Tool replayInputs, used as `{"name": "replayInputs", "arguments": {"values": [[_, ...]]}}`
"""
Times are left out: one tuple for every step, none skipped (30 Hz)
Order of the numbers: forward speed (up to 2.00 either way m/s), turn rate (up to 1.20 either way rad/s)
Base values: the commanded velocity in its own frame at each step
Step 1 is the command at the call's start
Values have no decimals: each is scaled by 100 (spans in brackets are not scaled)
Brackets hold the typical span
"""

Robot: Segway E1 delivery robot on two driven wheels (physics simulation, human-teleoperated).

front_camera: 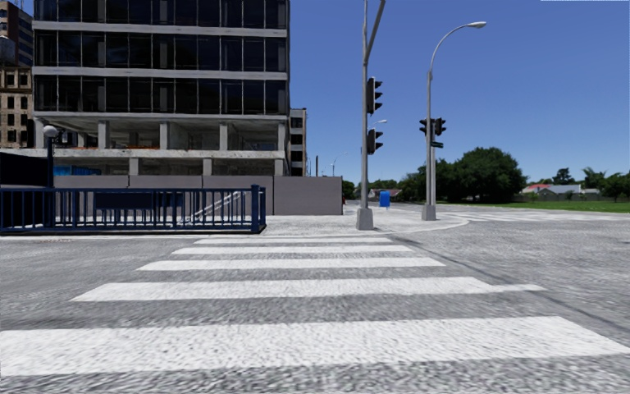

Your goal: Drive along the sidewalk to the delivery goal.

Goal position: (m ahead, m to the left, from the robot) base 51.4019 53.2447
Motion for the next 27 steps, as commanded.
{"name": "replayInputs", "arguments": {"values": [[200, 0], [200, 0], [200, 0], [200, 0], [200, 0], [200, 0], [200, 0], [200, 0], [200, 0], [200, 0], [200, 0], [200, 0], [200, 0], [200, 0], [200, 0], [200, 0], [200, 0], [200, 0], [200, 0], [200, 0], [200, 0], [200, 0], [200, 0], [200, 0], [200, 0], [200, 0], [200, 0]]}}
